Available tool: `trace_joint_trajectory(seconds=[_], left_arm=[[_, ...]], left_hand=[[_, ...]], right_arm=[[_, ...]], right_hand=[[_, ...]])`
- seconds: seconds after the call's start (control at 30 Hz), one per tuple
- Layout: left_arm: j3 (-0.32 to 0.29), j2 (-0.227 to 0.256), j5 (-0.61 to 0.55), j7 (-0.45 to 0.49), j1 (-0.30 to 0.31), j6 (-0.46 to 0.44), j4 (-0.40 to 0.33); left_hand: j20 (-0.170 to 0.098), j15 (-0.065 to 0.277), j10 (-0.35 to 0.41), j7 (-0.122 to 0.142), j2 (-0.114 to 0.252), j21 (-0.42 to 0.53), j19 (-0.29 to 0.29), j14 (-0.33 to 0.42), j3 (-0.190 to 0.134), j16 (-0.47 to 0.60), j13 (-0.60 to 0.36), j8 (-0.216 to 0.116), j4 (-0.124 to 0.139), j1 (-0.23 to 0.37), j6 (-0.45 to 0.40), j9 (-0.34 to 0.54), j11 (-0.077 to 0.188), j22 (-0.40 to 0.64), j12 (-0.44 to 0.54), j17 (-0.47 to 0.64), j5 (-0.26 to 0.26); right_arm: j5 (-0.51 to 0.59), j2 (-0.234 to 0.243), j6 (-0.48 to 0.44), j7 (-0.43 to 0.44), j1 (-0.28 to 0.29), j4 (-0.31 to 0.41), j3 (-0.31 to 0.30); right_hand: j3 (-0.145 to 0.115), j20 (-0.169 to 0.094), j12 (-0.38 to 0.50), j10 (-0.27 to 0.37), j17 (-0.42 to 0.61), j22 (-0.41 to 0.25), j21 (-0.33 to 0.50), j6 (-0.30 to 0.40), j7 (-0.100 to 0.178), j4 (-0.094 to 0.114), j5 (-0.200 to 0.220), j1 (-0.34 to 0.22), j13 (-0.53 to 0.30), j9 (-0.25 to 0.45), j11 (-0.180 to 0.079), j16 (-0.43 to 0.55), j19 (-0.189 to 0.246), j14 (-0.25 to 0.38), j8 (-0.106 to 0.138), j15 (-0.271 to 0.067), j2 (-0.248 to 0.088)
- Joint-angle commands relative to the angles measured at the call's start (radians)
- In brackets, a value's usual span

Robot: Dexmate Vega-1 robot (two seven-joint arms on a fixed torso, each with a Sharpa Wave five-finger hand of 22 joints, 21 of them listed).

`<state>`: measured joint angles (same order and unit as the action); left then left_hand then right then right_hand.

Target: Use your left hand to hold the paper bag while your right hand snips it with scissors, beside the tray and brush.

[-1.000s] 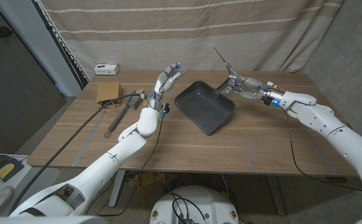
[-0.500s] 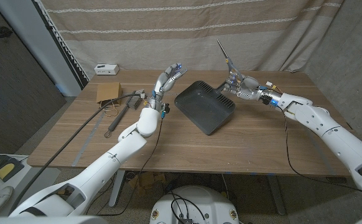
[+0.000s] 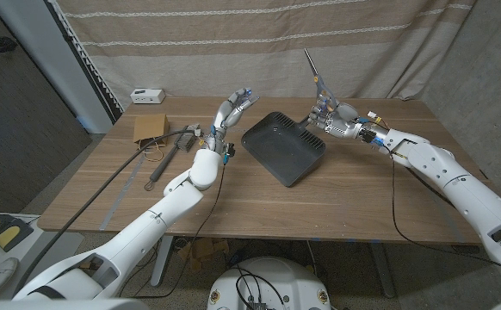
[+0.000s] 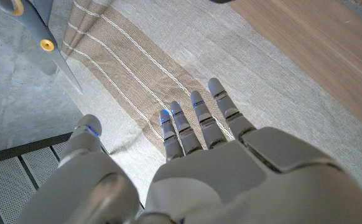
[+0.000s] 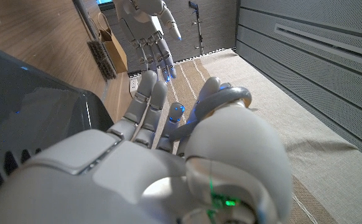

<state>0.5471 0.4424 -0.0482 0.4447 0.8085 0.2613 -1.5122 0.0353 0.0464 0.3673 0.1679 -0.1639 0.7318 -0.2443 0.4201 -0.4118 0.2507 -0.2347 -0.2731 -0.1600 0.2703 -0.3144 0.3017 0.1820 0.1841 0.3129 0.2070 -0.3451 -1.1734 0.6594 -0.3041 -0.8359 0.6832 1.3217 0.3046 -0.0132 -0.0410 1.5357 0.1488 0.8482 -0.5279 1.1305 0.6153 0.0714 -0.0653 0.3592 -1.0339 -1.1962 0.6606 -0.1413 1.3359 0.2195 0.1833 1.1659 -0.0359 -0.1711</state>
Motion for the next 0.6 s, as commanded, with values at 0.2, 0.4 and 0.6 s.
trace_joint_trajectory(seconds=[0.2, 0.4, 0.6], left_arm=[[0.002, 0.000, 0.003, -0.002, -0.003, 0.002, 0.002], [0.002, 0.004, 0.005, -0.009, -0.001, 0.004, -0.002], [0.001, 0.007, 0.006, -0.012, 0.002, 0.001, -0.010]], left_hand=[[-0.003, 0.124, 0.008, -0.017, 0.001, -0.009, -0.002, 0.015, 0.002, 0.001, -0.005, -0.004, 0.005, 0.012, -0.007, -0.001, -0.002, 0.002, 0.000, 0.003, -0.003], [-0.003, 0.124, 0.008, -0.019, 0.002, -0.011, -0.003, 0.015, 0.003, 0.001, -0.006, -0.003, 0.005, 0.013, -0.005, -0.002, -0.002, 0.002, -0.001, 0.003, -0.003], [-0.004, 0.124, 0.010, -0.020, 0.003, -0.013, -0.003, 0.015, 0.004, 0.001, -0.006, -0.002, 0.006, 0.013, -0.007, -0.003, 0.000, 0.002, -0.002, 0.003, -0.003]], right_arm=[[-0.041, -0.003, -0.067, 0.027, 0.005, 0.020, -0.019], [-0.039, 0.003, -0.081, 0.035, 0.003, 0.019, -0.018], [-0.052, 0.001, -0.104, 0.046, 0.004, 0.019, -0.019]], right_hand=[[-0.007, -0.003, -0.023, 0.012, -0.028, 0.049, -0.016, -0.048, -0.011, 0.000, 0.010, 0.010, 0.029, -0.004, -0.027, -0.013, -0.014, -0.029, -0.004, -0.179, 0.004], [0.009, -0.009, -0.016, 0.007, -0.043, 0.083, -0.023, -0.058, -0.014, -0.001, 0.013, 0.025, 0.023, -0.003, -0.014, -0.016, -0.002, -0.035, -0.001, -0.178, 0.026], [0.021, -0.014, -0.024, -0.002, -0.058, 0.110, -0.030, -0.069, -0.021, -0.005, 0.019, 0.032, 0.036, -0.005, 0.000, -0.028, 0.002, -0.043, -0.001, -0.178, 0.041]])
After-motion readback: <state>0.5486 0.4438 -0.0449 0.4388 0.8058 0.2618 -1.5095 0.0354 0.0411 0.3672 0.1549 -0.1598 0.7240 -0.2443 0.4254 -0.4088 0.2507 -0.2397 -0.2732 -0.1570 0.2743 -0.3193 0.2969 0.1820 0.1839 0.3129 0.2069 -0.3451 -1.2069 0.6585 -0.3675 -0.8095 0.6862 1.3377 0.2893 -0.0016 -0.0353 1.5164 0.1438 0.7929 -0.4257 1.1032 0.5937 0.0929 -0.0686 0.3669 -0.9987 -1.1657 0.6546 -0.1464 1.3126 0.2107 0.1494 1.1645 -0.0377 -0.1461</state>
